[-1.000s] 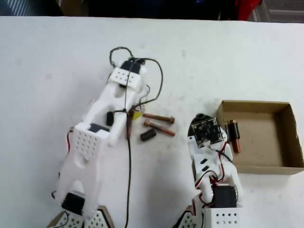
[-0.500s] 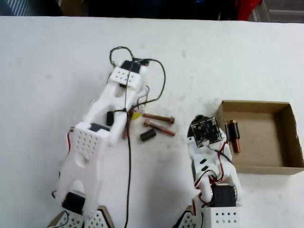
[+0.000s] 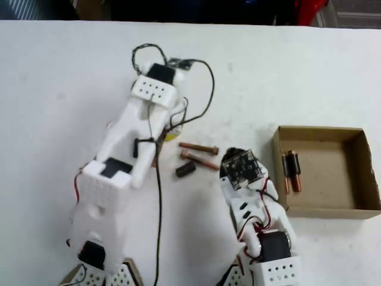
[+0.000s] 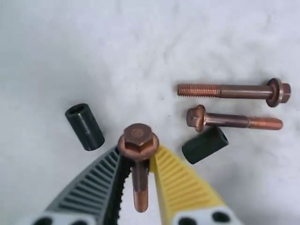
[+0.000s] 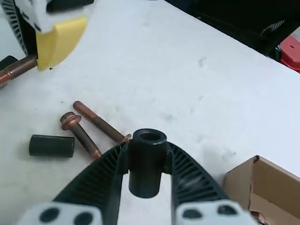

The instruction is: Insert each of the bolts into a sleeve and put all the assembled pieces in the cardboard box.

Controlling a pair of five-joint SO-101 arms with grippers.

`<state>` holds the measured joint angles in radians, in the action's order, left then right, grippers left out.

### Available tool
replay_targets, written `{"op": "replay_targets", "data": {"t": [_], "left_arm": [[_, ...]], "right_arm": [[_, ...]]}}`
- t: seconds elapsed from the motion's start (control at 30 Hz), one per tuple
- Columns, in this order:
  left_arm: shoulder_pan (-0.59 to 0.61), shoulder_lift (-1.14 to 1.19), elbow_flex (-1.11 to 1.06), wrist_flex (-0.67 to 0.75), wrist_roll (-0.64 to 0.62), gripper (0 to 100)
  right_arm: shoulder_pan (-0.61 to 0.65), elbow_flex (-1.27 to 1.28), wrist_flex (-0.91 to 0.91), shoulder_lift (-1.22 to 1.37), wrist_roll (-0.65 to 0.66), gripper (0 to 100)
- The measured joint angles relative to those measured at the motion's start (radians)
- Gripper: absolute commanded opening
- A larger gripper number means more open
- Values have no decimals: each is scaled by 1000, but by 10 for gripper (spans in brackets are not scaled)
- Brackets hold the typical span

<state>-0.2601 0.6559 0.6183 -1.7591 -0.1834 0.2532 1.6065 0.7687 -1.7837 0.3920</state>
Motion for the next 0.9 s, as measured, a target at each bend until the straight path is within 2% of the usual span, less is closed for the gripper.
{"op": "replay_targets", "data": {"t": [0.2, 0.4, 0.7, 0.9], "left_arm": [[0, -158, -175, 12, 0, 20], [0, -368, -419, 153, 0, 20], [0, -683, -735, 338, 2, 20], [2, -910, -898, 431, 2, 20]], "right_arm": [[49, 0, -52, 0, -72, 16], [55, 0, -121, 0, -118, 16], [218, 0, -143, 0, -129, 16], [224, 0, -146, 0, -130, 18]]}}
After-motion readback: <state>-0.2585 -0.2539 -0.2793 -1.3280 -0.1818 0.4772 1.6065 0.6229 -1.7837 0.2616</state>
